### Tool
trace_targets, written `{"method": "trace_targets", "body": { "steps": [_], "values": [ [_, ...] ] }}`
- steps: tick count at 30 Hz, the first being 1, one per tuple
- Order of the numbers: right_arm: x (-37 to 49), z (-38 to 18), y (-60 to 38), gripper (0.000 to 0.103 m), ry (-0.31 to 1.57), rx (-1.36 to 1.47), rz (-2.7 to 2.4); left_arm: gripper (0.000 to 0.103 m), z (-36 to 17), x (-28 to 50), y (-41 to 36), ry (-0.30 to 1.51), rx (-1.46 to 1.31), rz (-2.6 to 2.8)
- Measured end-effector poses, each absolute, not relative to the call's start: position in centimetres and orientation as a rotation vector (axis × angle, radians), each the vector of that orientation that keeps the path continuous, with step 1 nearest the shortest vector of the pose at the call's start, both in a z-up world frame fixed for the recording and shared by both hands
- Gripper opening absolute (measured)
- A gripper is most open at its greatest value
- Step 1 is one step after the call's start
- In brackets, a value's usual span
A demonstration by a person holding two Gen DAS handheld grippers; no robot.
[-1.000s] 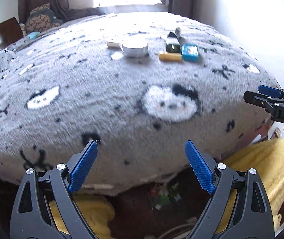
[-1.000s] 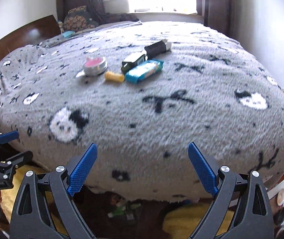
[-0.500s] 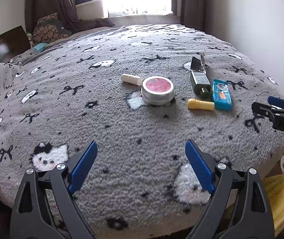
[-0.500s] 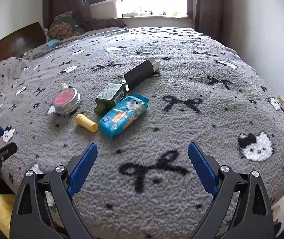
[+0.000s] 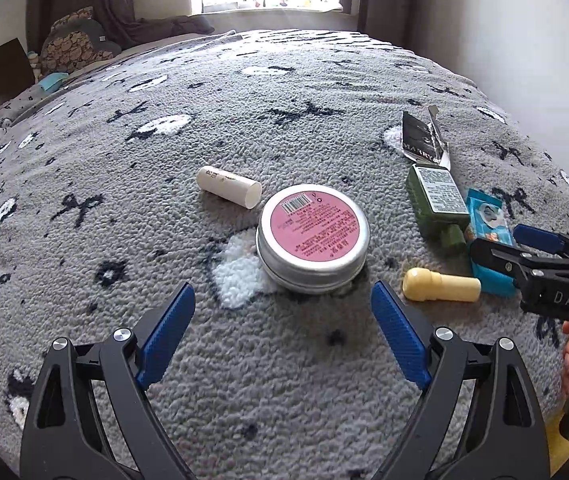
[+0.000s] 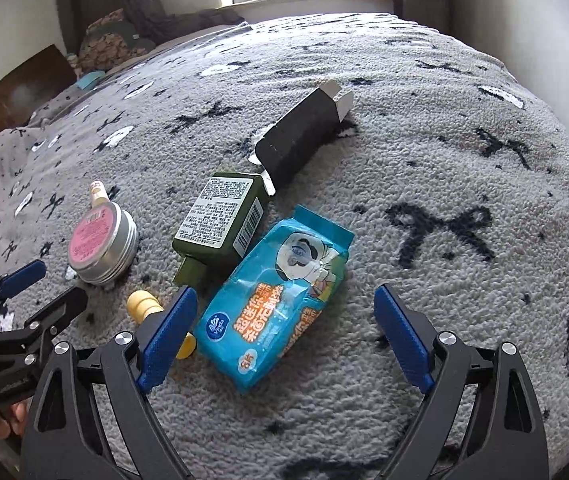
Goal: Collect trash
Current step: 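Grasp the pink-lidded tin with the left gripper while the right gripper grasps the blue snack packet, then carry the tin and snack packet down over the bed edge toward the bin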
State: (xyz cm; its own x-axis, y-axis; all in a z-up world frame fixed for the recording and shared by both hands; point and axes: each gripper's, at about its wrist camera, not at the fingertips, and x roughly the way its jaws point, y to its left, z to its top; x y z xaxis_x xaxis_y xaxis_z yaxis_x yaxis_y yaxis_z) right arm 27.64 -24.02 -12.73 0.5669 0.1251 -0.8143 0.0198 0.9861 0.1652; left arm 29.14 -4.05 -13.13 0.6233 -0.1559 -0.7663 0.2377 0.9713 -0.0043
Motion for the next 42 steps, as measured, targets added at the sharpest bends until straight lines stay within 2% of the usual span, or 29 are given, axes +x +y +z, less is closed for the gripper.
{"method": "trace_targets", "body": {
  "steps": [7,9,10,12,13,14,15,18,26,42],
  "values": [
    [29.1,-13.5,-23.6,0.076,0.962,0.120,0.034,0.085,-14.4,32.1,-5.2,0.895,0.076,-0.247],
    [29.3,-13.5,-23.5,0.064,0.953,0.092,0.026,0.084,-14.7,32.8,-5.5,0.902,0.075,-0.247],
    [29.3,-13.4,-23.6,0.061,0.951,0.089,0.024,0.083,-14.9,33.1,-5.6,0.905,0.075,-0.244],
    [29.3,-13.3,-24.0,0.042,0.945,0.083,0.016,0.077,-15.0,33.6,-5.9,0.910,0.074,-0.250],
    [29.3,-13.2,-24.3,0.038,0.943,0.081,0.014,0.075,-15.0,33.8,-6.1,0.910,0.075,-0.254],
    [29.2,-13.1,-24.6,0.031,0.939,0.082,0.014,0.068,-14.9,33.9,-6.2,0.909,0.077,-0.259],
    [29.2,-13.0,-24.9,0.025,0.937,0.083,0.014,0.067,-14.9,34.0,-6.4,0.909,0.082,-0.258],
    [28.8,-12.7,-25.7,0.014,0.924,0.090,0.010,0.067,-14.8,33.9,-6.6,0.908,0.100,-0.252],
    [26.3,-11.2,-26.0,0.014,0.888,0.075,0.028,0.067,-13.4,30.5,-6.1,0.887,0.129,-0.234],
    [15.8,-5.5,-24.1,0.013,0.762,0.008,0.089,0.067,-6.2,16.4,-5.2,0.723,0.122,-0.283]
  ]
}}
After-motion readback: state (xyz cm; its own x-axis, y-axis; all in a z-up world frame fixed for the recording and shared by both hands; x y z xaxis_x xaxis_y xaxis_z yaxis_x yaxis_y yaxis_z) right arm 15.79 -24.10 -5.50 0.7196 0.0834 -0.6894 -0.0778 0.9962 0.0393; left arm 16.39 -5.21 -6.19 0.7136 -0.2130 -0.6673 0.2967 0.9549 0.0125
